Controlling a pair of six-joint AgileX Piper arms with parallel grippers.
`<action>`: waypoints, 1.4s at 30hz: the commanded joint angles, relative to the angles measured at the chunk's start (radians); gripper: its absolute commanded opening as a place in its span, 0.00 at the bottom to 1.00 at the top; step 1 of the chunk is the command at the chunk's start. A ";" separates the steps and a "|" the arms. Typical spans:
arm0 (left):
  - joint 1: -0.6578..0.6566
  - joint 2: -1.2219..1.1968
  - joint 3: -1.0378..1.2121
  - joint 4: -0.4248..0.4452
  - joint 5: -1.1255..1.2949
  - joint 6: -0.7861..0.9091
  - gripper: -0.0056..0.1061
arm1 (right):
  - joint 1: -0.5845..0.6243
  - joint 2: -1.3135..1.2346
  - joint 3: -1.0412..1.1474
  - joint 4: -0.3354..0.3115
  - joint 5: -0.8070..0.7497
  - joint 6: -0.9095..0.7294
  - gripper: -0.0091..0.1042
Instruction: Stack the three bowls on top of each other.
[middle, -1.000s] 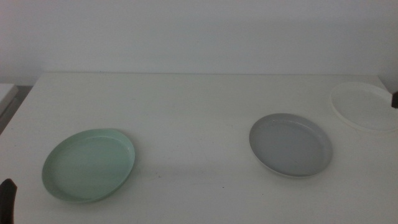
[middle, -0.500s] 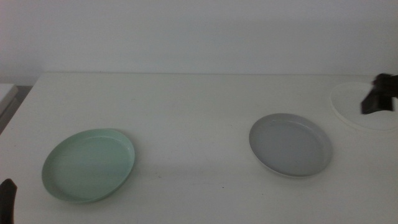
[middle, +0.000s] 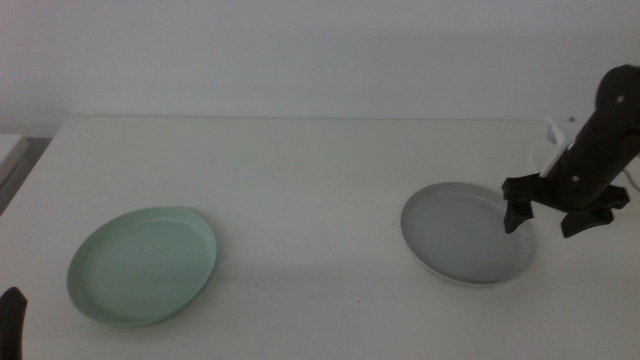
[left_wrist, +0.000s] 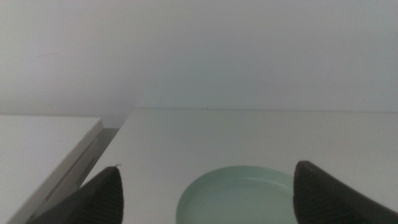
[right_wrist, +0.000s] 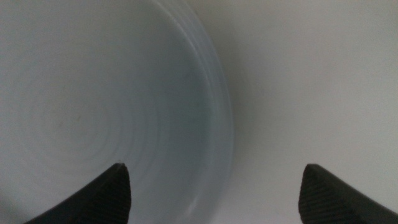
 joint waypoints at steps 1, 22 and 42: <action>0.000 -0.003 0.000 0.005 -0.013 -0.009 0.89 | 0.002 0.054 -0.031 0.007 -0.013 0.004 0.70; 0.000 -0.003 0.000 0.005 -0.013 -0.009 0.89 | 0.002 0.144 -0.048 0.010 -0.087 0.012 0.06; 0.000 -0.003 0.000 0.005 -0.013 -0.009 0.89 | 0.338 0.226 -0.509 0.105 0.115 0.060 0.06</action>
